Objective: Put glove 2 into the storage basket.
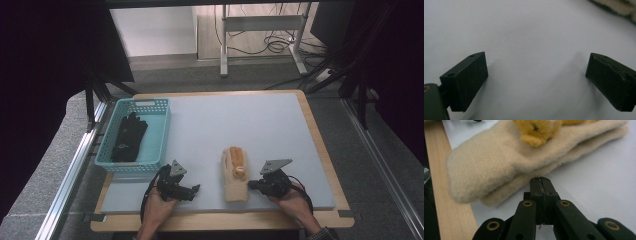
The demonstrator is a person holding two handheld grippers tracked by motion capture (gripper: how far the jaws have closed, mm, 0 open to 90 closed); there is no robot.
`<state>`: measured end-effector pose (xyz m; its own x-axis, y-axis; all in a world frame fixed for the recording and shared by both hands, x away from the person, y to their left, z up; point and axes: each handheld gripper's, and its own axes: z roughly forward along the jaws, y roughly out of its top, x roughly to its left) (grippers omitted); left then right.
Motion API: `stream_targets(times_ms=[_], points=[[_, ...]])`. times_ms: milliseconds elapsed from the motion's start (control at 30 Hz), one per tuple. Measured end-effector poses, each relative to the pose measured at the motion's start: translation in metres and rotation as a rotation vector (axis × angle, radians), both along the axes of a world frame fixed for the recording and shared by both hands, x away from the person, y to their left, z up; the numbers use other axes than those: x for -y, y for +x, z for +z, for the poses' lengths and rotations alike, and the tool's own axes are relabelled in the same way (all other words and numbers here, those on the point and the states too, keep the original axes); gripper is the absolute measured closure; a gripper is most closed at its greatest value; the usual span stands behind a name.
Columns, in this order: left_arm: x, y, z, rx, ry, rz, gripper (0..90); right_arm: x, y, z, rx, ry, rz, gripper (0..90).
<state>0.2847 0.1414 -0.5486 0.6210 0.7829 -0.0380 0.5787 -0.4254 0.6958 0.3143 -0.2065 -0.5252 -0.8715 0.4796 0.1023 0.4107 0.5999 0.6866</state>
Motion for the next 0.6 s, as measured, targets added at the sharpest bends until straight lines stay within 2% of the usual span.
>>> stream_targets(times_ms=[100,267,600], points=[[-0.006,-0.003,0.0,-0.001,0.011,0.013,3.3,-0.004,-0.002,-0.001,0.001,0.008,0.011,88.4],[-0.016,-0.004,-0.003,0.003,-0.008,0.031,2.5,-0.015,-0.003,-0.003,0.001,0.017,0.03,88.3],[-0.016,-0.006,-0.004,0.011,-0.015,0.043,2.1,-0.039,-0.006,-0.004,0.021,0.011,0.058,87.5]])
